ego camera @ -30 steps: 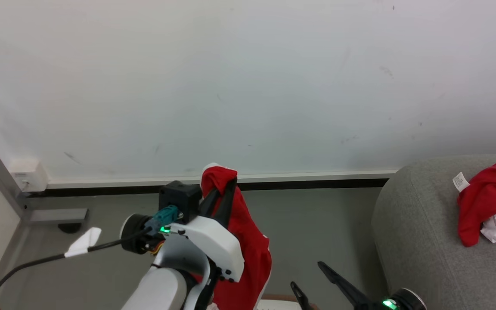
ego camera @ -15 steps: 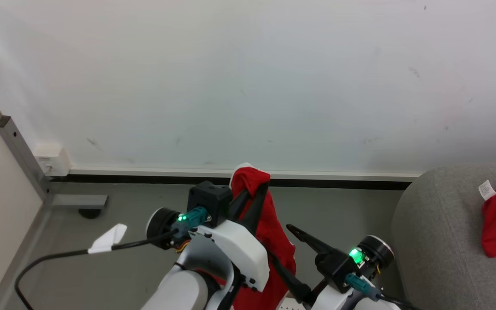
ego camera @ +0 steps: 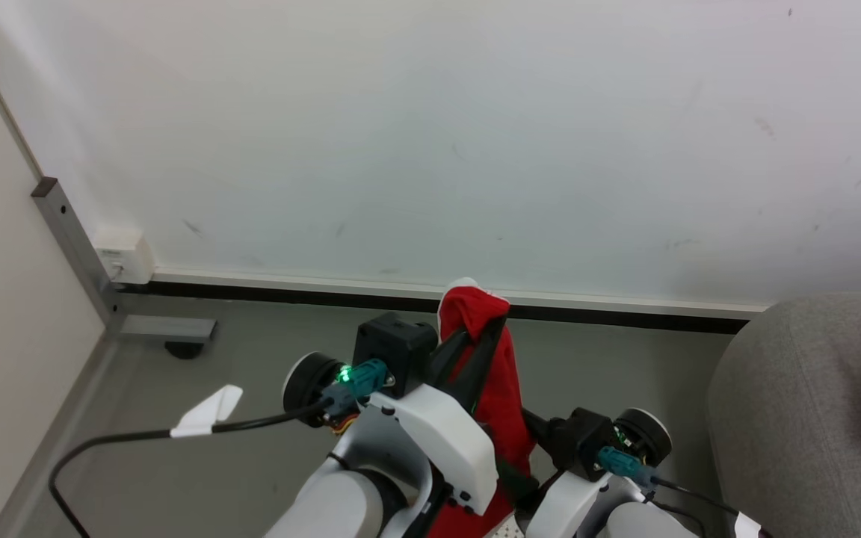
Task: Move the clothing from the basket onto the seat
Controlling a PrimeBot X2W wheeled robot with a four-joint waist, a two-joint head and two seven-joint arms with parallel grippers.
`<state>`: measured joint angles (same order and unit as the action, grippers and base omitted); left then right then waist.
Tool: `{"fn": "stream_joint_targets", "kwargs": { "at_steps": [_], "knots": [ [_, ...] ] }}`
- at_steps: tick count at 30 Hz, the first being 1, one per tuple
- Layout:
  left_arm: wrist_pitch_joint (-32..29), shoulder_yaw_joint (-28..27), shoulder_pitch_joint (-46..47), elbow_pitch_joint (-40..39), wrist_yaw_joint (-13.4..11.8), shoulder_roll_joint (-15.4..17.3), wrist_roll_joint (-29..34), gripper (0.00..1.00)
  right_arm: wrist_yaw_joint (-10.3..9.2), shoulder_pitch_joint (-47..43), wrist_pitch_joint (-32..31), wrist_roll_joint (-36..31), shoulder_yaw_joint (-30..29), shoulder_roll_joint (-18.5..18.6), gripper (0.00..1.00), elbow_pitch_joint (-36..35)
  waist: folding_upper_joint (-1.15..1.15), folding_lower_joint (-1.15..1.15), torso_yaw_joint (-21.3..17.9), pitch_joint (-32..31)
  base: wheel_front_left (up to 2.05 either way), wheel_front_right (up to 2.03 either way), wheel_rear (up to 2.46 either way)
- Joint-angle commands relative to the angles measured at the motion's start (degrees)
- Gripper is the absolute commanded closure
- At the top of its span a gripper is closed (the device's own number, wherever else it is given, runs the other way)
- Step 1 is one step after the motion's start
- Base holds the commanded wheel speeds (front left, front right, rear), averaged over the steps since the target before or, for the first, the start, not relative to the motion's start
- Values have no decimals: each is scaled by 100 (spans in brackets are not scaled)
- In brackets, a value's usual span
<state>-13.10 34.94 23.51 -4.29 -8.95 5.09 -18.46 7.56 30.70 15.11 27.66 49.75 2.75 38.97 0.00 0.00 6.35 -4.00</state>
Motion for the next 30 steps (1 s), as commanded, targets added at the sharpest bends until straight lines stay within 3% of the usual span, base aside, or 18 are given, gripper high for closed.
{"fn": "stream_joint_targets", "kwargs": {
  "at_steps": [1,16,19,20,25,30],
  "knots": [
    [-6,-36,42,-23,-13,56,-21,100,-15,46,-13,107,-24,10,100,-88,0,0,8,11,0,0,0],
    [55,-125,-128,144,-109,206,-94,100,-15,-190,-12,104,-575,9,100,-274,0,0,-182,50,0,0,0],
    [31,-115,-150,165,-122,230,-106,45,-15,-225,-12,85,-757,10,100,-309,0,0,-216,61,0,0,0],
    [29,-114,-158,169,-127,239,-110,0,-15,-249,-12,85,-826,9,100,-322,0,0,-228,66,0,0,0],
    [117,-92,-248,198,-119,313,-92,0,-15,-293,-12,-62,-1239,10,100,-416,0,0,-321,79,0,0,0],
    [193,62,-411,212,66,450,-133,0,-15,-333,-12,-279,-1798,96,100,-556,0,0,-479,102,0,0,0]
  ]
}}
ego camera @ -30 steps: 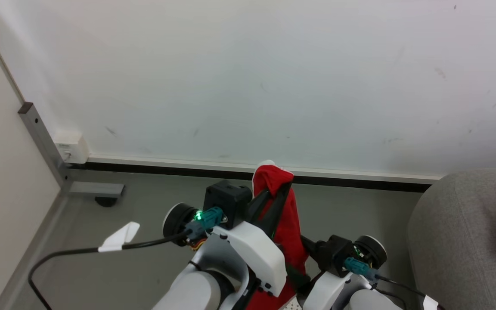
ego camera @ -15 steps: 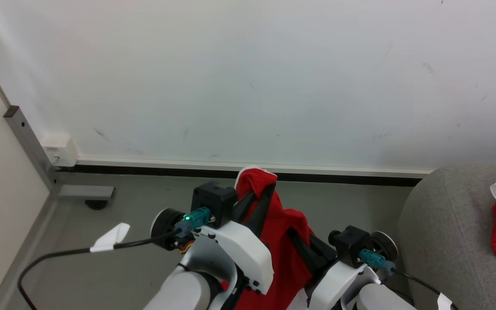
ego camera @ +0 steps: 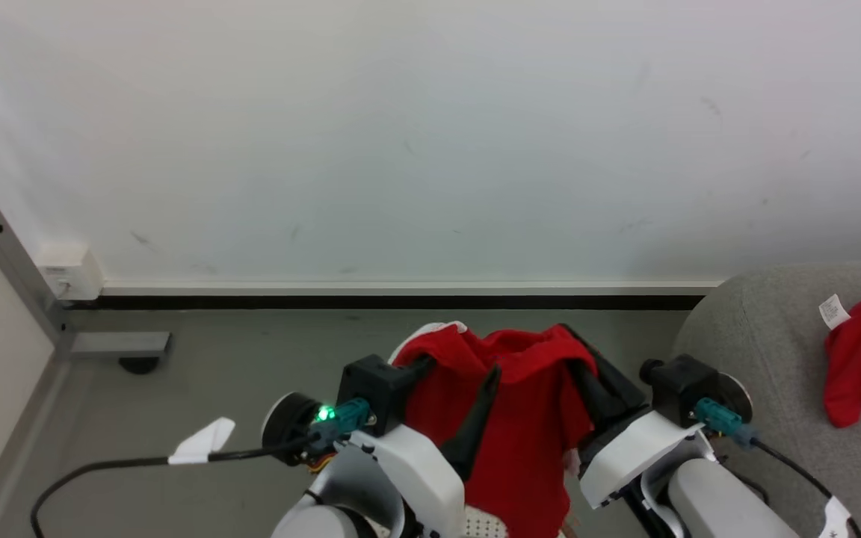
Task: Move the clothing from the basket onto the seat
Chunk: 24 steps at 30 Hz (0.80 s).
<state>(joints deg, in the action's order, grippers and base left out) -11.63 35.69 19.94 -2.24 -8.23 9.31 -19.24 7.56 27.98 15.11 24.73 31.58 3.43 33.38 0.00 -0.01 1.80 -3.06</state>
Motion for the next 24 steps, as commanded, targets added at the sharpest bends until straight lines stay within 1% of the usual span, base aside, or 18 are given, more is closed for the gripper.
{"fn": "stream_joint_targets", "kwargs": {
  "at_steps": [1,5,9,13,19,24],
  "knots": [
    [53,25,-90,16,30,47,-54,0,-14,-73,-12,-25,-94,71,100,-53,0,1,-66,19,0,0,0],
    [238,164,-189,69,168,117,12,0,-14,-107,-12,-99,-480,218,100,-304,0,1,-275,73,0,0,0],
    [486,261,-296,175,254,127,21,0,-14,-147,-12,-167,-780,375,100,-551,0,1,-561,117,0,0,0],
    [645,355,-375,302,306,101,8,0,-14,-191,-11,-179,-915,506,100,-781,0,1,-910,153,0,0,0],
    [813,422,-399,440,302,32,-5,0,-14,-273,-12,-173,-974,669,100,-1083,0,1,-1480,201,0,0,0],
    [927,453,-351,508,321,-21,-32,0,-14,-370,-12,-172,-1142,815,100,-1311,0,1,-1832,252,0,0,0]
  ]
}}
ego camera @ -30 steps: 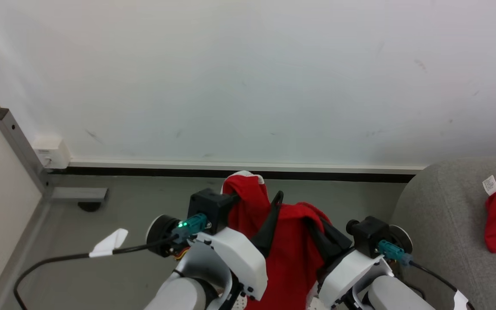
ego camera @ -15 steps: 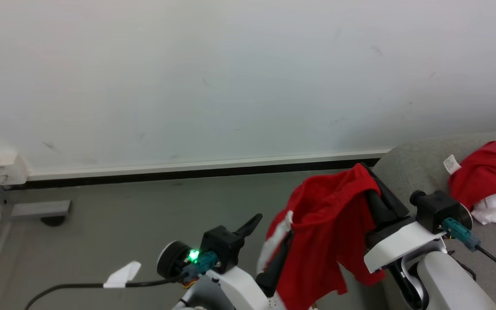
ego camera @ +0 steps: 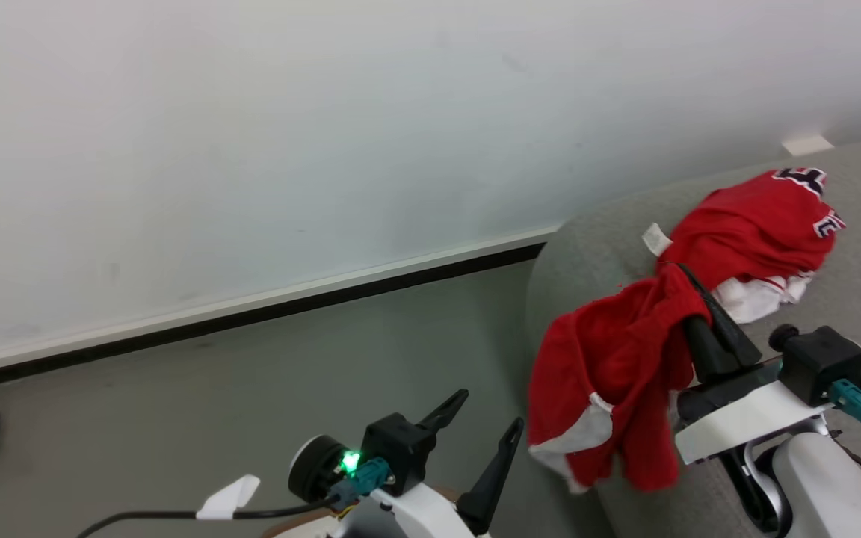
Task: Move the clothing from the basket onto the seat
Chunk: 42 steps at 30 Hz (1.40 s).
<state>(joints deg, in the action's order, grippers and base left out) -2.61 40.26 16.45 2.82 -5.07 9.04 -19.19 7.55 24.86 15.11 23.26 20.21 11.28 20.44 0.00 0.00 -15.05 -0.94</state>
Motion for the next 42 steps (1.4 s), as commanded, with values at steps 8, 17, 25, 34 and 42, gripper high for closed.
{"fn": "stream_joint_targets", "kwargs": {
  "at_steps": [8,17,25,34,42],
  "knots": [
    [145,25,43,123,27,-32,-92,0,-13,-212,-12,-108,-333,215,100,-346,0,0,-414,97,0,0,0],
    [178,64,63,155,-1,-44,-128,0,-14,-381,-12,-127,-458,313,100,-535,0,0,-515,143,0,0,0],
    [136,120,107,100,21,-15,-143,0,-13,-386,-13,-11,-585,243,100,-604,0,0,-492,282,0,0,0],
    [-31,129,522,-255,105,94,16,0,-14,541,-208,329,-1045,202,100,-656,0,0,-251,1213,0,0,0],
    [-84,111,948,-473,260,187,103,0,-14,2078,-616,79,-2027,582,100,-416,0,0,51,2057,0,0,0]
  ]
}}
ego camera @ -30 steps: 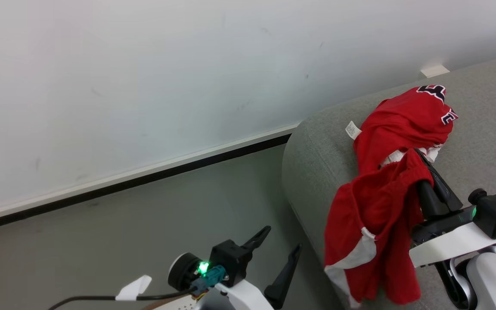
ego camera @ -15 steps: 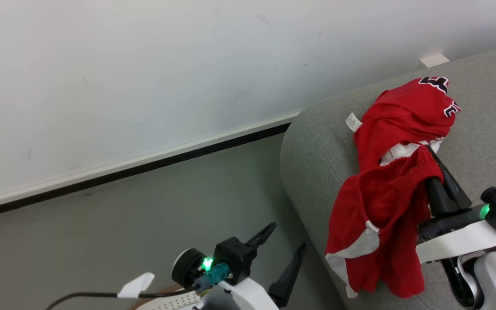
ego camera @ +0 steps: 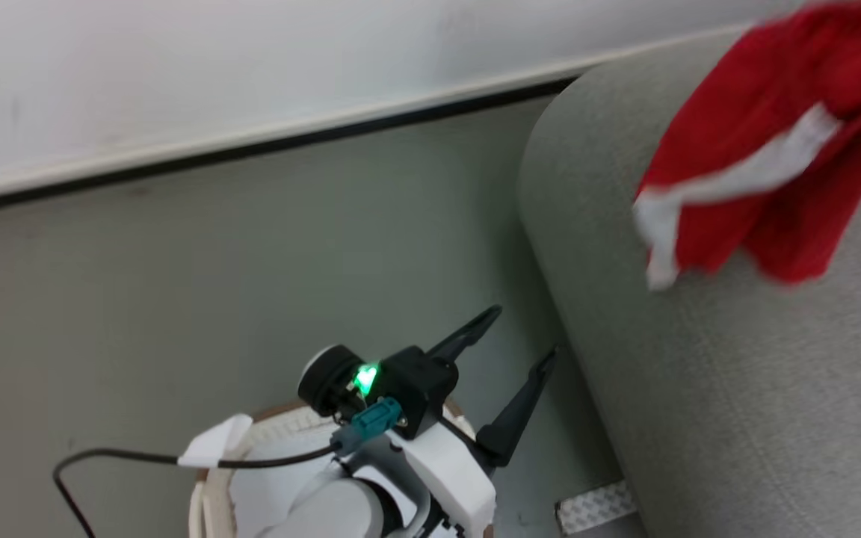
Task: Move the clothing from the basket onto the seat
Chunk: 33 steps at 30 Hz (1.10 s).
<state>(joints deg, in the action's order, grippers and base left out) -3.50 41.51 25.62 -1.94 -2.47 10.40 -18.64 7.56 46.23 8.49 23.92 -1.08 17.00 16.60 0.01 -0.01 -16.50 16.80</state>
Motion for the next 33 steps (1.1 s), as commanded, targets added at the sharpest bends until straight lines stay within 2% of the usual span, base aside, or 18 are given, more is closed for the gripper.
{"fn": "stream_joint_targets", "kwargs": {
  "at_steps": [1,8,11,13,16,23,24,25,27,28,29,30,33],
  "knots": [
    [-7,-4,88,-22,22,56,59,0,-15,191,-39,-66,-145,105,100,34,-1,1,250,378,0,0,0],
    [-25,-57,424,-137,99,89,96,0,-14,1731,-509,-954,-1874,873,100,815,-1,1,591,874,0,0,0],
    [-40,-82,501,-191,88,115,107,0,-15,2007,-558,-1510,-2470,1208,100,1194,-1,1,689,1083,0,0,0],
    [-52,-80,521,-210,103,153,116,0,-14,1963,-510,-1892,-2830,1302,100,1484,-1,1,743,1220,0,0,0],
    [-79,-55,513,-225,132,214,108,0,-15,1729,-287,-2336,-3361,1163,100,1911,-1,1,775,1378,0,0,0],
    [-62,-2,443,-205,143,278,86,0,-15,976,352,-2986,-4355,433,100,3004,-1,1,759,1541,0,0,0],
    [-49,-13,437,-196,131,284,66,0,-15,915,422,-3051,-4432,335,95,3104,-1,1,748,1540,0,0,0],
    [-29,-34,429,-177,116,302,50,0,-15,845,487,-3121,-4508,259,81,3177,-1,1,730,1526,0,0,0],
    [-20,-70,406,-148,84,316,22,0,-15,712,581,-3261,-4590,124,67,3259,-1,1,686,1490,0,0,0],
    [3,-99,393,-133,63,325,2,0,-15,649,599,-3331,-4617,34,55,3274,-1,1,662,1461,0,0,0],
    [15,-117,385,-121,63,336,-5,0,-15,587,629,-3403,-4607,-42,31,3285,-1,1,640,1430,0,0,0],
    [33,-140,374,-108,52,353,-15,0,-15,525,631,-3469,-4574,-121,0,3273,-1,1,617,1389,0,0,0],
    [117,-213,347,-57,3,388,-56,0,-15,349,664,-3580,-4523,-314,0,3025,-1,1,558,1250,0,0,0]
  ]
}}
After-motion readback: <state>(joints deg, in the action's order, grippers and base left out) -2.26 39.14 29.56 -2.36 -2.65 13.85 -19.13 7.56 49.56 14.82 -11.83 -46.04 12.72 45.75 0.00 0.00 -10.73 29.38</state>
